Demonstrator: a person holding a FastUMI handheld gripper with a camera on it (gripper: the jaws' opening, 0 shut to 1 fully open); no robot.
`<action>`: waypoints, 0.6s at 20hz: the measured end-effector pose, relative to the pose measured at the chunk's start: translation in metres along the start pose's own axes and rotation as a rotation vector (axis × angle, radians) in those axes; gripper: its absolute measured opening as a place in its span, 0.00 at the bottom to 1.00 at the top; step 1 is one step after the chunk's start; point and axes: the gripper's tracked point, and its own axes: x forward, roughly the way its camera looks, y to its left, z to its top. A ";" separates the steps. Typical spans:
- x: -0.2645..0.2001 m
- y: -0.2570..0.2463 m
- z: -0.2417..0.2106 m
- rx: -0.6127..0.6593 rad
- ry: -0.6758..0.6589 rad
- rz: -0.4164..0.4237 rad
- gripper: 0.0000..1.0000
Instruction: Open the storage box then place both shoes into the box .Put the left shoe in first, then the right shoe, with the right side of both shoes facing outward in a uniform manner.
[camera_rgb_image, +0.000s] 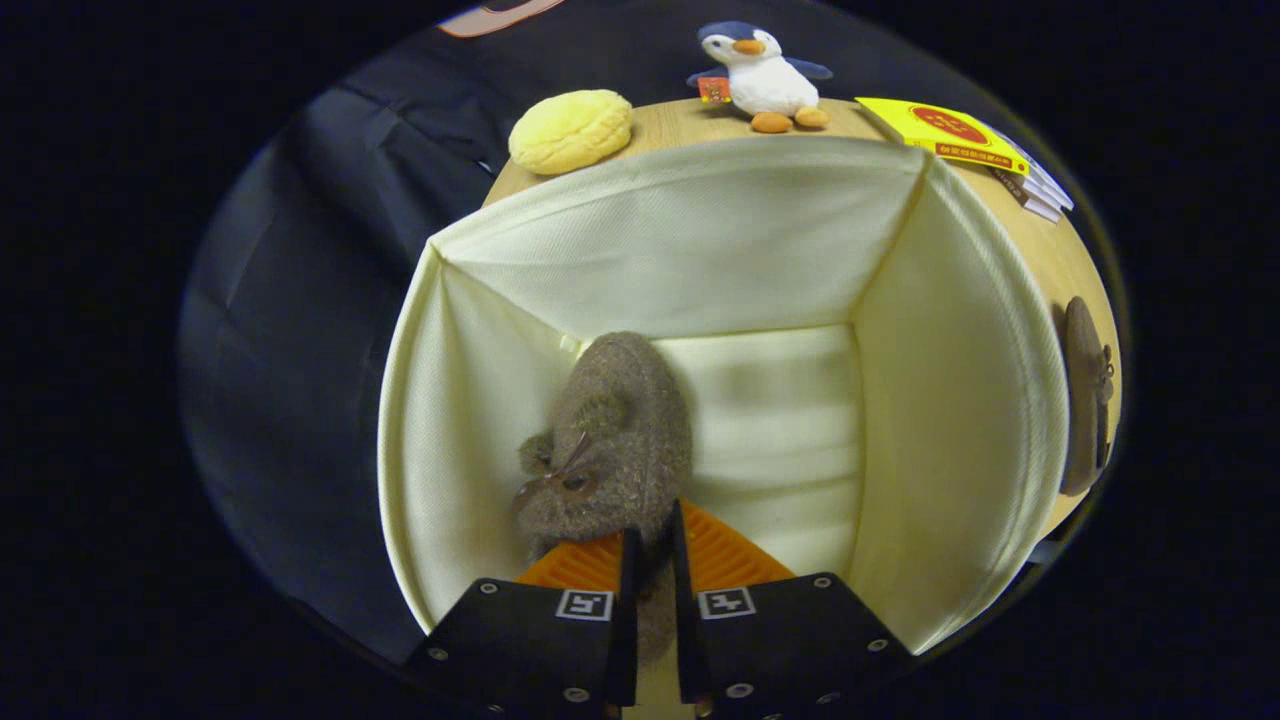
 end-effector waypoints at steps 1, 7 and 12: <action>-0.006 -0.003 -0.005 0.000 0.016 0.008 0.22; -0.075 0.007 -0.002 -0.003 -0.015 0.247 0.48; -0.153 -0.044 0.020 -0.105 -0.194 0.303 0.66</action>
